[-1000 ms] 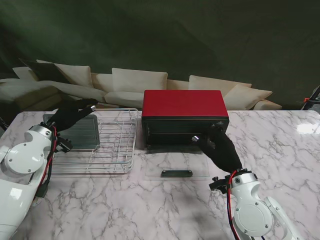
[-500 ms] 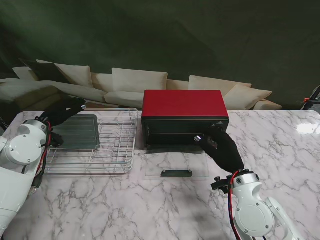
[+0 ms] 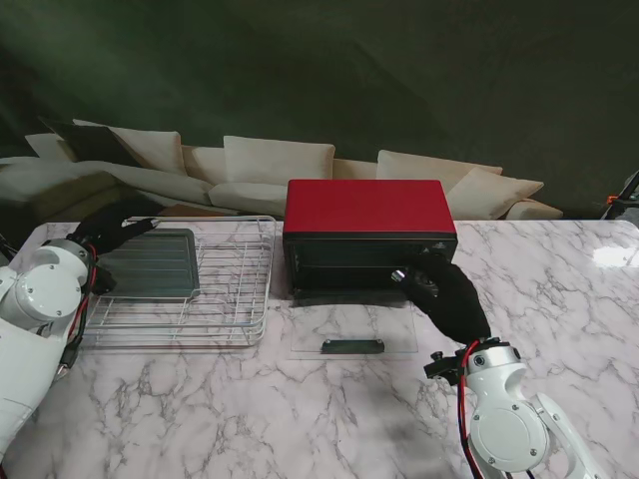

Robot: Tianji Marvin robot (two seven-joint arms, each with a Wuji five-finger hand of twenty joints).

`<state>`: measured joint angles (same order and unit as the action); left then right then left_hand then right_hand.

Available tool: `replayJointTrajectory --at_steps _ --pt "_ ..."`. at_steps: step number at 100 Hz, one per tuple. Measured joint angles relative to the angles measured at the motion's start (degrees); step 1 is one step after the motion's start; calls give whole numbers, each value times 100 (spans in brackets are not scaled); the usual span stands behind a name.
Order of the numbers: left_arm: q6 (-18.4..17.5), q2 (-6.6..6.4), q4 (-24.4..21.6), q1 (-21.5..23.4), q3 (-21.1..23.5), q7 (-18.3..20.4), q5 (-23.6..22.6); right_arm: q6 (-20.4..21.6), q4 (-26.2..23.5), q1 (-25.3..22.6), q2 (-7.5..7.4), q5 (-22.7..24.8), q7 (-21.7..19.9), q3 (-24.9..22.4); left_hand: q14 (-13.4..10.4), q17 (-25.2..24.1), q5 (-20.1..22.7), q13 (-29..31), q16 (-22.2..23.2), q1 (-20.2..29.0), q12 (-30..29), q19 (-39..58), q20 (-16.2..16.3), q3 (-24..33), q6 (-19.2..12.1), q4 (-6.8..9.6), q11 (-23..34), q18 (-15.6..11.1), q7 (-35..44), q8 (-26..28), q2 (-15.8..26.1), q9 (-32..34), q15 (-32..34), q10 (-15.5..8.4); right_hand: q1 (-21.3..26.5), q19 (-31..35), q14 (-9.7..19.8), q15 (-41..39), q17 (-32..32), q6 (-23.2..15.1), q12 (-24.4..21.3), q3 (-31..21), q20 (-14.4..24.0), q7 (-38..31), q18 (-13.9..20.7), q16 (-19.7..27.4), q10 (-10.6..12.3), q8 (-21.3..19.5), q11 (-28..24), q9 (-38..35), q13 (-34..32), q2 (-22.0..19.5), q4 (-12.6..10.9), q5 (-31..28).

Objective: Slide the trays into the oven

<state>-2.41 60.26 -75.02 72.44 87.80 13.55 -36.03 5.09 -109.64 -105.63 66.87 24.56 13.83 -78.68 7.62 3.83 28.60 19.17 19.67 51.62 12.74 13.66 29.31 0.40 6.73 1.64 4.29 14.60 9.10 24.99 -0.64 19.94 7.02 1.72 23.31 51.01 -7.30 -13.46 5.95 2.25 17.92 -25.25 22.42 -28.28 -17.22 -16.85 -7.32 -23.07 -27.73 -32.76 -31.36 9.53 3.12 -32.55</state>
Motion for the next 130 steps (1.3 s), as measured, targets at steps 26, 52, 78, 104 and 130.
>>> replayJointTrajectory --at_steps 26,52,78,104,130 --pt "28 -27 383 -165 -18 -41 -76 -13 21 -1 6 94 80 -9 -9 0 -199 0 -1 0 0 -67 0 0 -16 0 1 -2 -71 0 -35 -1 0 0 0 0 0 0 7 0 0 0 2 0 0 0 0 0 0 0 -1 0 0 0" --pt "17 -36 552 -282 -68 -159 -231 -19 21 -17 15 101 112 -48 -230 -365 -261 -436 -210 -2 -136 -691 -361 0 -78 -1 3 -933 -88 -73 -100 -75 -158 -143 0 0 0 0 7 0 0 0 51 0 -1 1 0 0 0 0 -1 0 0 0" --pt "87 -68 932 -581 -305 -201 -394 -61 57 9 15 109 108 -35 -312 -413 -261 -570 -280 -83 -143 -767 -516 0 -81 -1 6 -1012 -88 -76 -107 -141 -194 -147 0 0 0 0 8 0 0 -81 54 0 -1 1 -1 0 0 0 -1 1 0 0" --pt "162 -148 875 -595 -368 286 -534 -61 71 14 15 97 97 -46 49 -245 -261 -471 -60 -82 80 -767 -458 -1 -81 -1 143 -781 -90 -77 -116 23 -71 502 0 0 0 0 8 0 -1 -81 56 0 -1 1 -1 0 0 0 -1 1 0 0" --pt "123 -199 735 -557 -380 401 -864 -54 71 7 14 101 97 -60 277 67 -262 224 862 -57 1148 -325 275 -37 88 -1 651 -693 -92 -77 -448 809 457 665 0 0 0 0 8 0 -1 -81 56 0 -1 1 -1 0 0 0 -2 1 0 0"
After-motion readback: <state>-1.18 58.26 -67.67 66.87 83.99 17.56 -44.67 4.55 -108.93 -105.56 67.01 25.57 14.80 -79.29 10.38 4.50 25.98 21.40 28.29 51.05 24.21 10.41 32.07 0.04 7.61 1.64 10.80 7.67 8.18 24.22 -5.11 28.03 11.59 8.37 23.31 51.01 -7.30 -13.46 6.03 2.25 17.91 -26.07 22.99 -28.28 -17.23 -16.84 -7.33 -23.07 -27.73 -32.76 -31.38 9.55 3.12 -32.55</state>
